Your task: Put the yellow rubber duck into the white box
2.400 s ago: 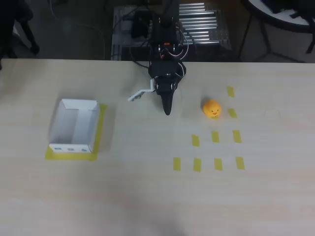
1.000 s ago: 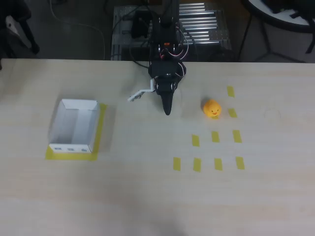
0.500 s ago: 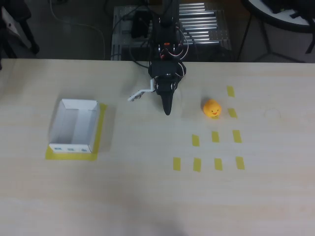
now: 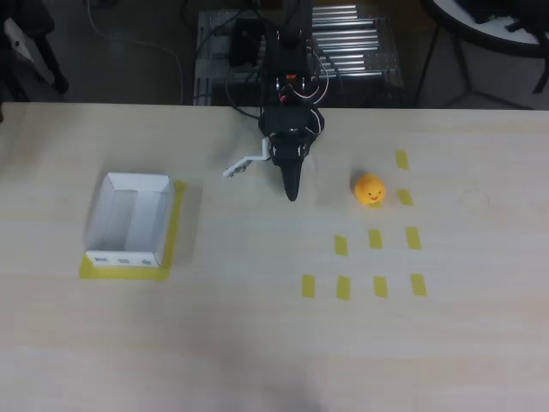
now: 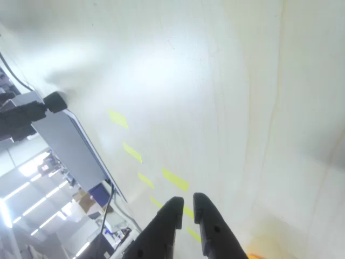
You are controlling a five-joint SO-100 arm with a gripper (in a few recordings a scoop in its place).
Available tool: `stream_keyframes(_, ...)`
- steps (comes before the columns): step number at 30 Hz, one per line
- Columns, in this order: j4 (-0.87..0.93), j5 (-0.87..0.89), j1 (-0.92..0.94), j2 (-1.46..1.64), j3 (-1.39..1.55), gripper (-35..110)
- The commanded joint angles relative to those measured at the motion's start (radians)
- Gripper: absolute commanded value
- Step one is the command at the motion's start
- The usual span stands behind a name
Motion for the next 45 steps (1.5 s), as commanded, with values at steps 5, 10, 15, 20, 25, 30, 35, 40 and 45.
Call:
stream_keyframes(5,-0.028,0.009,0.002,0.052,0.017,0)
stream_keyframes(10,-0.028,0.009,-0.002,0.052,0.017,0)
stream_keyframes(15,-0.066,-0.052,0.0,0.051,0.025,0)
stream_keyframes(20,-0.095,-0.066,0.005,-0.015,-0.041,0)
stream_keyframes(25,-0.06,-0.074,-0.008,-0.121,-0.201,0)
stream_keyframes(30,-0.058,-0.112,0.008,-0.272,-0.376,0)
stream_keyframes(35,-0.014,-0.147,0.038,-0.43,-0.549,0)
stream_keyframes(40,0.064,-0.288,0.037,-0.575,-0.726,0)
stream_keyframes(45,0.184,-0.291,0.006,-0.687,-0.854,2)
